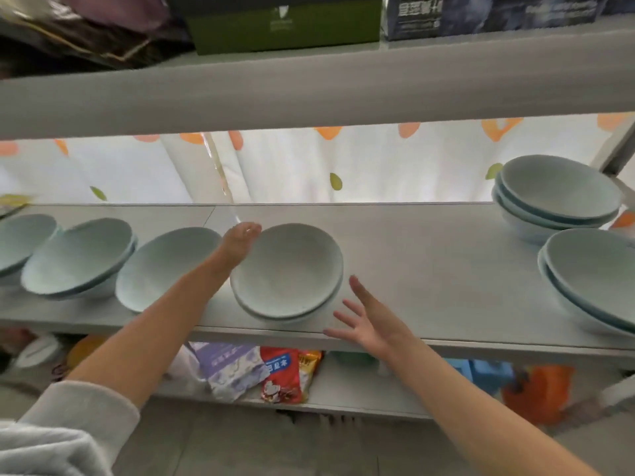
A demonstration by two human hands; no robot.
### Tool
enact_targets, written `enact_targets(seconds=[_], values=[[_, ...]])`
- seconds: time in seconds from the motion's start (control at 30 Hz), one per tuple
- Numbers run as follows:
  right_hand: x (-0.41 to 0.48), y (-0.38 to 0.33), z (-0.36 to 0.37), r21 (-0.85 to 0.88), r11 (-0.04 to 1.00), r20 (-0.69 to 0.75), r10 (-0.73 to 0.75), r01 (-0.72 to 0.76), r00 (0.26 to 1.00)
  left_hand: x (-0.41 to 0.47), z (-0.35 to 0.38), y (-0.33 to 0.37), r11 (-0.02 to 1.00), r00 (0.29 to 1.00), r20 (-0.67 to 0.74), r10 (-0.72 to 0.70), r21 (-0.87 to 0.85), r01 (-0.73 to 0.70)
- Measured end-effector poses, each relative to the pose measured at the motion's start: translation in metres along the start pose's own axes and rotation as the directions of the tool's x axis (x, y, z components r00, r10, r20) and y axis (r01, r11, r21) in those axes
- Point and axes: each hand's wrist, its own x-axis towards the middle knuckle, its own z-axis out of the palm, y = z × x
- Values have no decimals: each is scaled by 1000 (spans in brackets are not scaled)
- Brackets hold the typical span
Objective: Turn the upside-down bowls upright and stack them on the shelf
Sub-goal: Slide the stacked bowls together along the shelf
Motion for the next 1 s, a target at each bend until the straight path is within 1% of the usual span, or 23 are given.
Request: enact_targets(seconds=[0.07, 0.13, 0.23, 0.37, 0.43, 0.53, 0.63, 0.73, 0.83, 1.0], values=[[11, 6, 16, -59, 998, -6, 29, -30, 1000, -5, -5, -12, 996, 994, 61, -89, 5, 89], [17, 11, 31, -110, 993, -1, 37, -36, 999, -7, -8, -22, 989, 983, 110, -145, 8, 145], [20, 13, 41, -135, 990, -18, 25, -27, 1000, -10, -6, -22, 987, 982, 106, -157, 50, 153], [18, 9, 45, -110, 994, -40, 22, -26, 999, -3, -2, -18, 979, 976, 83, -202, 0, 203], [17, 6, 43, -105, 994, -56, 22, -28, 998, 0, 0, -18, 974, 970, 93, -223, -32, 226], [11, -5, 36, -100, 995, -85, 7, -16, 996, 1, 7, -5, 969, 963, 127, -238, -35, 245], [1, -20, 19, -75, 997, -114, -13, 4, 993, 1, 23, 17, 976, 962, 172, -213, -11, 218], [-10, -38, -4, -60, 997, -163, -57, 48, 985, 1, 53, 45, 985, 960, 231, -160, -21, 169], [-27, -59, -31, -50, 993, -206, -117, 109, 971, -2, 88, 74, 991, 944, 311, -112, -35, 130], [-54, -86, -72, -34, 988, -276, -152, 148, 949, -11, 139, 110, 996, 913, 404, -61, -32, 81]])
